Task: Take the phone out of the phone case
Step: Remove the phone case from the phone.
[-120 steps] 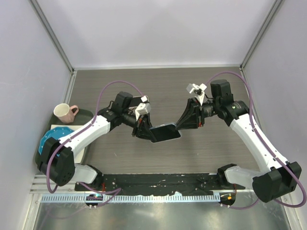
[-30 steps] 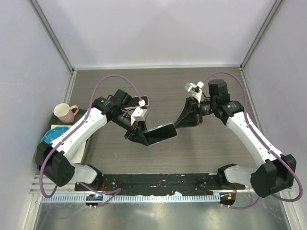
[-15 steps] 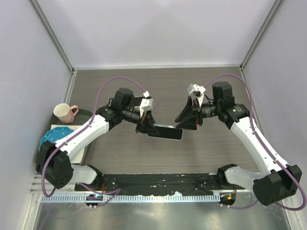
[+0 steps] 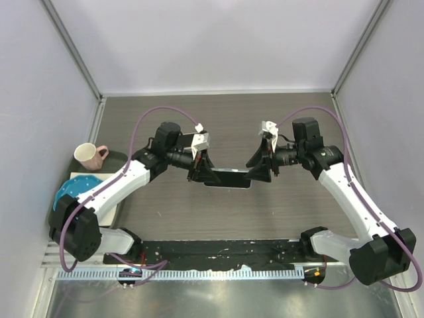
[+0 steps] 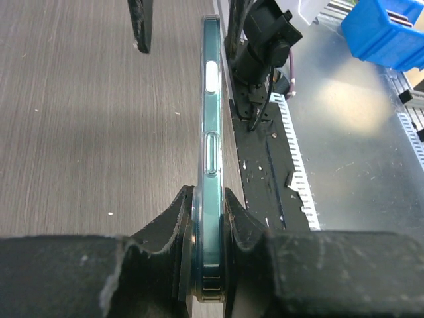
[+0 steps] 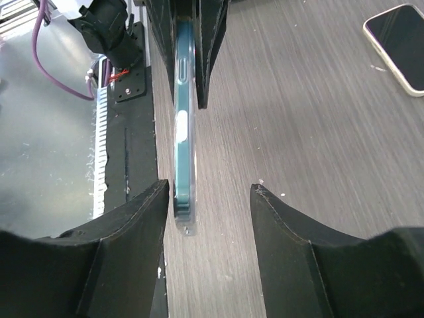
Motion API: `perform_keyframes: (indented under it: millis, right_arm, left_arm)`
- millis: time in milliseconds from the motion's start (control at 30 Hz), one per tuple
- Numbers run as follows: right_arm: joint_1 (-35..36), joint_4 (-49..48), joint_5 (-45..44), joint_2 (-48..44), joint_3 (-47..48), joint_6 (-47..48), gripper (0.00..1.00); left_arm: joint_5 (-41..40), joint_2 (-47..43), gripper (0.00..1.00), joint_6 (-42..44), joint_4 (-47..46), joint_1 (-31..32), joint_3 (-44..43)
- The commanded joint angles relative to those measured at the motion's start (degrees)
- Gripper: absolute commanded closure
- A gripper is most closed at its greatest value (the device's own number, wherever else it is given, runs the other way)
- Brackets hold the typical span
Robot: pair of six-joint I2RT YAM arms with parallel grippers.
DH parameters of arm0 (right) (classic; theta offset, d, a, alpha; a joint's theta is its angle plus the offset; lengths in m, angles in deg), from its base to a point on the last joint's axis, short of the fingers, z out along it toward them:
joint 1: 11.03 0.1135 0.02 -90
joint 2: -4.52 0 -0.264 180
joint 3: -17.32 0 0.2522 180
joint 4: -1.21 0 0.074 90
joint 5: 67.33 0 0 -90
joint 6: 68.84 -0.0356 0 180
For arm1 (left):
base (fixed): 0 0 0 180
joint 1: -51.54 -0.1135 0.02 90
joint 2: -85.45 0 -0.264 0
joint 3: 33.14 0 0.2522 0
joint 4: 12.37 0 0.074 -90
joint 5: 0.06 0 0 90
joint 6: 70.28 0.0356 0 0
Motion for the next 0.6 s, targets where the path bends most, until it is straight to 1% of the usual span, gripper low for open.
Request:
perform_keyframes:
  millis: [0, 100, 167, 233, 267, 333, 367, 500, 567]
  right_arm:
    - [-0.2, -2.7, 3.6, -0.8, -2.7, 0.2, 0.41]
    - [0.1, -3.4, 3.7, 0.1, -3.5, 0.1, 0.40]
    - [0.3, -4.9, 3.9, 0.6, -3.8, -1.9, 0.39]
    - [0.5, -9.4, 4.8, 1.3, -4.4, -5.2, 0.43]
    - [0.7, -10.8, 5.0, 1.5, -4.5, -8.0, 0.60]
    - [1.0, -15.9, 5.0, 2.6, -4.4, -11.7, 0.90]
    - [0.9, -16.7, 4.9, 3.1, -3.9, -12.9, 0.99]
    - [1.0, -13.3, 4.3, 4.3, -1.1, -10.1, 0.99]
    - [1.0, -11.3, 3.1, 4.5, -0.2, -8.6, 0.99]
  left_arm:
    - [1.7, -2.6, 1.00, -6.1, -10.3, -1.0, 0.4]
    - [1.7, -2.3, 1.00, -7.4, -13.2, -1.0, 0.8]
    - [2.0, -2.0, 1.00, -9.1, -14.2, -1.0, 1.0]
    - [2.4, -1.7, 1.00, -10.5, -15.3, -1.0, 1.4]
    - [2.3, -1.7, 1.00, -10.8, -16.3, -1.0, 1.5]
    - [3.0, -1.3, 1.00, -11.4, -16.7, -1.0, 1.4]
    - [3.2, -1.2, 1.00, -11.5, -16.7, -1.0, 1.5]
    - [3.3, -1.2, 1.00, -11.6, -15.8, -1.0, 1.1]
    - [4.8, -1.2, 0.85, -8.6, -11.9, -1.0, 0.4]
